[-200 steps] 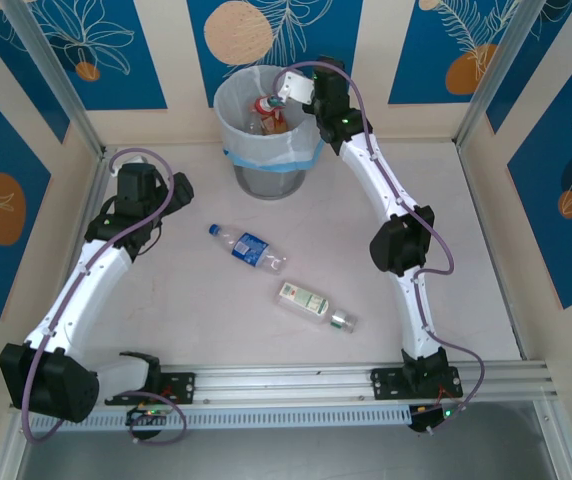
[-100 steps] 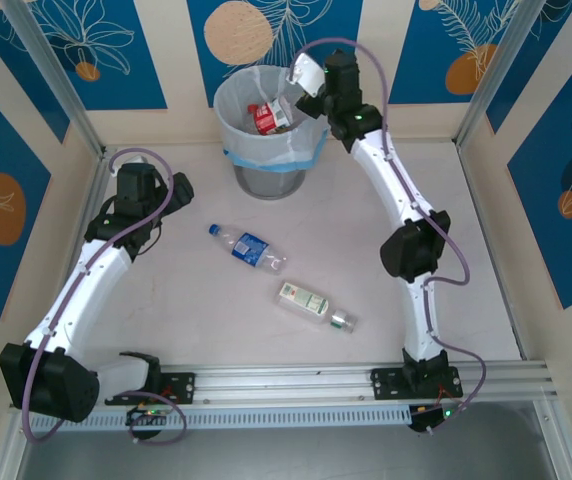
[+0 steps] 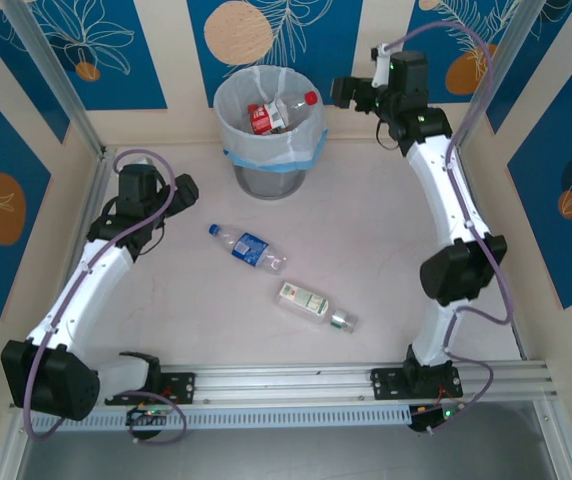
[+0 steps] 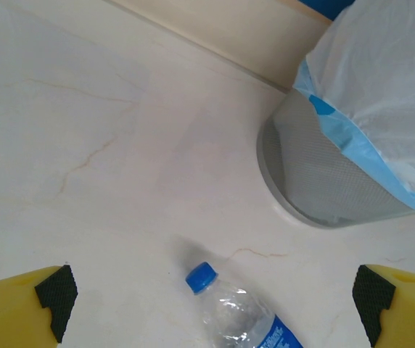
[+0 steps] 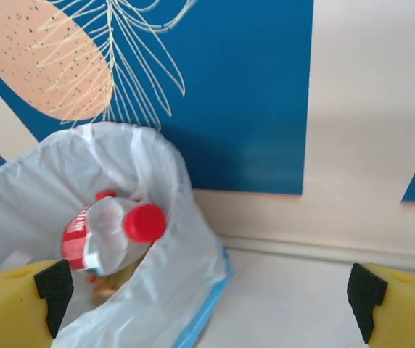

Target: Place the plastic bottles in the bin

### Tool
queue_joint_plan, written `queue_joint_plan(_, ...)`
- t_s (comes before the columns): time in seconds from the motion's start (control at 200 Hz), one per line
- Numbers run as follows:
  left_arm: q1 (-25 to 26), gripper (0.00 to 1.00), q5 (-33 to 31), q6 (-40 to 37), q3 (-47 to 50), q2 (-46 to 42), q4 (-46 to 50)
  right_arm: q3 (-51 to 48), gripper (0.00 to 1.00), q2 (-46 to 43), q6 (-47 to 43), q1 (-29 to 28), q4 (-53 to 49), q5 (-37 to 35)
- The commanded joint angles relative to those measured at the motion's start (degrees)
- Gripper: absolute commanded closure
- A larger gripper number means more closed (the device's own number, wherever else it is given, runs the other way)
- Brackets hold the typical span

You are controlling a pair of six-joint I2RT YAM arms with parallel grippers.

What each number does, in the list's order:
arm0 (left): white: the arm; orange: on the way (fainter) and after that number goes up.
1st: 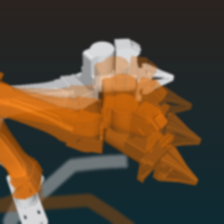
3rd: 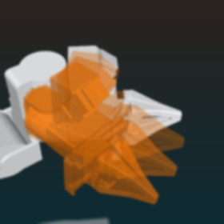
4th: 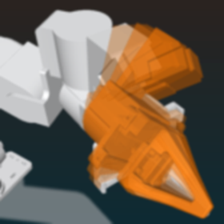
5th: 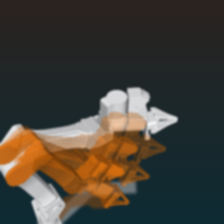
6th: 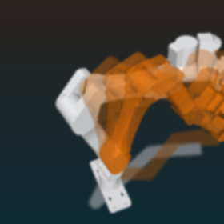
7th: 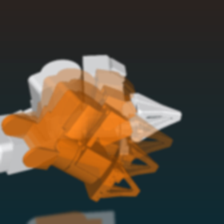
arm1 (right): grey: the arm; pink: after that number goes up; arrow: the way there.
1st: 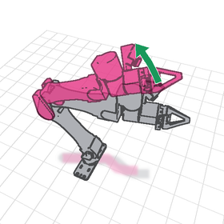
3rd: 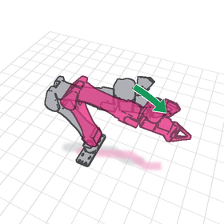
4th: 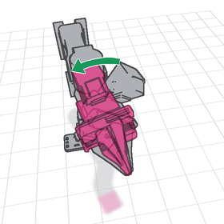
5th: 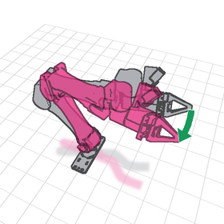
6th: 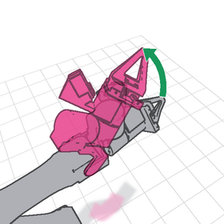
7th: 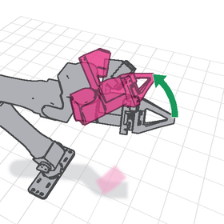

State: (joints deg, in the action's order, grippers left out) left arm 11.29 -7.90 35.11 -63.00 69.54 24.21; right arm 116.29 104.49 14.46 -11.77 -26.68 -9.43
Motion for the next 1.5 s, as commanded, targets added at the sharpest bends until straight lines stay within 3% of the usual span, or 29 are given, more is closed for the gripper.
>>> queue_joint_plan(0.0,-0.8,0.01,5.2,3.6,2.3,2.0,-2.9,-13.9,0.0,-11.2,10.9,0.0,14.0,-1.2)
queue_joint_plan(0.105,-0.7,0.01,9.1,7.6,4.5,4.3,-5.7,-29.3,0.0,-20.9,15.9,1.9,21.2,0.6)
queue_joint_plan(0.215,-0.5,0.01,11.3,10.9,5.3,7.1,-6.3,-39.4,0.01,-27.4,23.0,7.7,22.4,14.3)
queue_joint_plan(0.375,1.0,0.01,9.7,16.4,5.5,9.7,-4.8,-49.4,0.0,-34.2,23.9,9.5,18.9,12.1)
queue_joint_plan(0.465,2.6,0.01,8.4,20.4,6.0,11.3,-4.5,-54.1,0.01,-37.3,21.7,9.9,17.5,14.5)
queue_joint_plan(0.555,4.2,0.01,7.9,23.5,5.2,13.7,-3.0,-55.9,0.01,-39.5,17.8,9.7,13.6,19.2)
queue_joint_plan(0.64,6.2,0.01,5.2,26.7,3.5,16.5,-0.2,-57.2,0.0,-41.3,17.4,8.8,9.8,15.3)
queue_joint_plan(0.815,8.4,0.01,3.0,33.2,-1.6,23.0,4.9,-64.0,0.01,-45.3,17.1,8.6,13.4,14.7)
queue_joint_plan(1.14,11.3,0.01,-3.2,41.2,-13.3,33.5,17.4,-64.4,0.01,-45.2,16.1,8.3,9.9,10.3)
queue_joint_plan(1.24,11.5,0.02,-3.6,43.1,-14.3,35.4,16.4,-63.9,0.01,-45.1,15.5,8.3,8.6,9.5)
queue_joint_plan(1.375,11.7,0.02,-9.1,46.8,-15.2,37.1,16.7,-63.2,0.0,-45.0,14.7,8.2,7.2,9.3)
queue_joint_plan(1.495,11.6,0.04,-8.3,46.6,-17.8,40.0,16.5,-63.0,0.0,-45.1,14.2,8.2,6.4,8.7)
